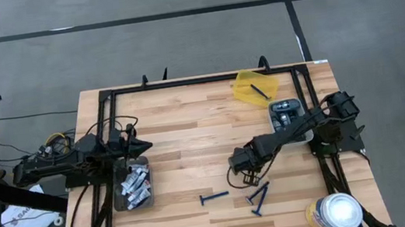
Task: Pick & Place Travel size toiletries
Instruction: Put the blue razor into the yellow bin
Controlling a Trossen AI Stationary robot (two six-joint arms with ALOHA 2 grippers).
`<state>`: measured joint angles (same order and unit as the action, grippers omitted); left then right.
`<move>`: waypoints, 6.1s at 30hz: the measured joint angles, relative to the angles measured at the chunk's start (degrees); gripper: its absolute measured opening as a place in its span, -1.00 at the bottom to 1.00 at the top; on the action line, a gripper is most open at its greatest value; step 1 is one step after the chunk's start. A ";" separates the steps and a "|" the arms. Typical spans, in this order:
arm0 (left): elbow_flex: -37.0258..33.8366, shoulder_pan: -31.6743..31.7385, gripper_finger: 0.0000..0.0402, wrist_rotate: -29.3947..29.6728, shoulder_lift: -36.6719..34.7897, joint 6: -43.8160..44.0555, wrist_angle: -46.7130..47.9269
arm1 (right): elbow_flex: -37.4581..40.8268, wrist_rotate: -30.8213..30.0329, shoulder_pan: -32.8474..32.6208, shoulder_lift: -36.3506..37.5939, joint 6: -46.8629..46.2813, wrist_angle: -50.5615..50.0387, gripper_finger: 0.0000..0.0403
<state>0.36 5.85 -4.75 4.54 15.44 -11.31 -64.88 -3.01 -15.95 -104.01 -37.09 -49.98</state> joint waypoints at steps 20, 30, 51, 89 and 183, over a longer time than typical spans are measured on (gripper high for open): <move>0.00 0.01 -0.96 0.03 1.46 0.00 -0.71 | -15.20 -7.78 30.40 12.24 19.01 -9.64 -0.95; 0.00 0.02 -0.95 0.00 3.07 0.00 -0.81 | -15.20 -7.71 50.44 9.71 19.57 -9.99 -0.95; 0.00 0.02 -0.97 0.01 3.13 0.00 -1.51 | -13.84 -10.58 55.50 -3.14 23.63 -16.77 -0.93; 0.00 0.02 -0.96 0.02 3.13 0.00 -1.86 | -44.86 -6.47 29.98 -3.82 35.38 -27.80 0.01; 0.00 0.00 -0.97 0.02 3.13 0.00 -3.34 | -3.78 -2.99 -7.25 -3.69 30.10 6.60 -0.91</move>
<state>0.36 5.85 -4.73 7.66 15.44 -14.66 -68.66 -6.00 -23.19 -107.70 -6.99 -43.37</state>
